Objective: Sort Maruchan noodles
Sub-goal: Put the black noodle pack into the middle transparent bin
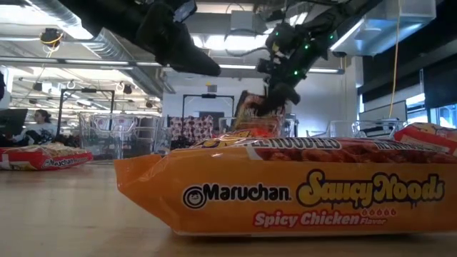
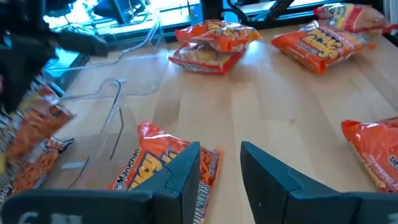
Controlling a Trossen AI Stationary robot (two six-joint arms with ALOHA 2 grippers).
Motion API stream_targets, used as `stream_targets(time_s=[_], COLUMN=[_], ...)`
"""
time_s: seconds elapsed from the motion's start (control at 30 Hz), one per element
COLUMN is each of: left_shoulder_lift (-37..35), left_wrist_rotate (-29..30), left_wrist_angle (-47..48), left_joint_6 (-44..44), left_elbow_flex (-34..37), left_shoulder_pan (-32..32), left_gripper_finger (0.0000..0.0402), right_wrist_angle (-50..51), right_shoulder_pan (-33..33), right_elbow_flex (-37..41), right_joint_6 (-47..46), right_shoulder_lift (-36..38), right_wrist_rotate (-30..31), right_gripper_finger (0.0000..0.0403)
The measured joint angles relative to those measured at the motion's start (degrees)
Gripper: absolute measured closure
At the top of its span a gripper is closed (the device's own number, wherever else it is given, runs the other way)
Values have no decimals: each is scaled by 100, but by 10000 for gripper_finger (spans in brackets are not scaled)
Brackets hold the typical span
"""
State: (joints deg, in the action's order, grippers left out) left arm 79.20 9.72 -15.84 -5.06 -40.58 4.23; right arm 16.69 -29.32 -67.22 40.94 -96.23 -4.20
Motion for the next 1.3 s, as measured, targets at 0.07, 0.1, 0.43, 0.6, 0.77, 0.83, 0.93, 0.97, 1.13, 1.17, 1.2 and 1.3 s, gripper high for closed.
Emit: stream_targets(time_s=[0.07, 0.1, 0.43, 0.6, 0.77, 0.83, 0.93, 0.97, 1.13, 1.17, 1.2, 1.3], left_shoulder_lift=[0, 0, 0, 0, 0, 0, 0, 0, 0, 0, 0, 0], left_wrist_rotate=[-2, -1, -2, -3, -188, -216, -216, -216, -216, -218, -217, -278], left_wrist_angle=[-83, -114, -116, -96, -93, -93, -91, -90, -49, -45, -40, -28], left_joint_6=[0, 0, 2, 3, 7, 7, 9, 9, 9, 9, 9, 9], left_elbow_flex=[0, 0, 0, 0, 0, 0, 0, 0, 0, 0, 0, 0], left_shoulder_pan=[0, 0, 0, 0, 0, 0, 0, 0, 0, 0, 0, 0], left_gripper_finger=[292, 292, 292, 292, 292, 292, 292, 292, 292, 292, 292, 292], right_wrist_angle=[-11, -20, -70, -81, -137, -254, -361, -378, -509, -561, -608, -656], right_shoulder_pan=[7, 8, -35, -31, -29, -25, -29, -31, -30, -33, -38, -38], right_elbow_flex=[0, 0, -2, -5, -4, 0, 0, 0, 0, 0, 0, -10], right_joint_6=[17, 24, 139, -16, -159, -180, -183, -185, -185, -184, -185, -202], right_shoulder_lift=[-112, -173, -625, -773, -786, -792, -795, -795, -796, -797, -797, -795], right_wrist_rotate=[-98, -143, -80, -205, -195, -188, -138, -138, 113, 163, 177, 326], right_gripper_finger=[388, 388, 388, 388, 386, 376, 340, 325, 255, 245, 236, 218])
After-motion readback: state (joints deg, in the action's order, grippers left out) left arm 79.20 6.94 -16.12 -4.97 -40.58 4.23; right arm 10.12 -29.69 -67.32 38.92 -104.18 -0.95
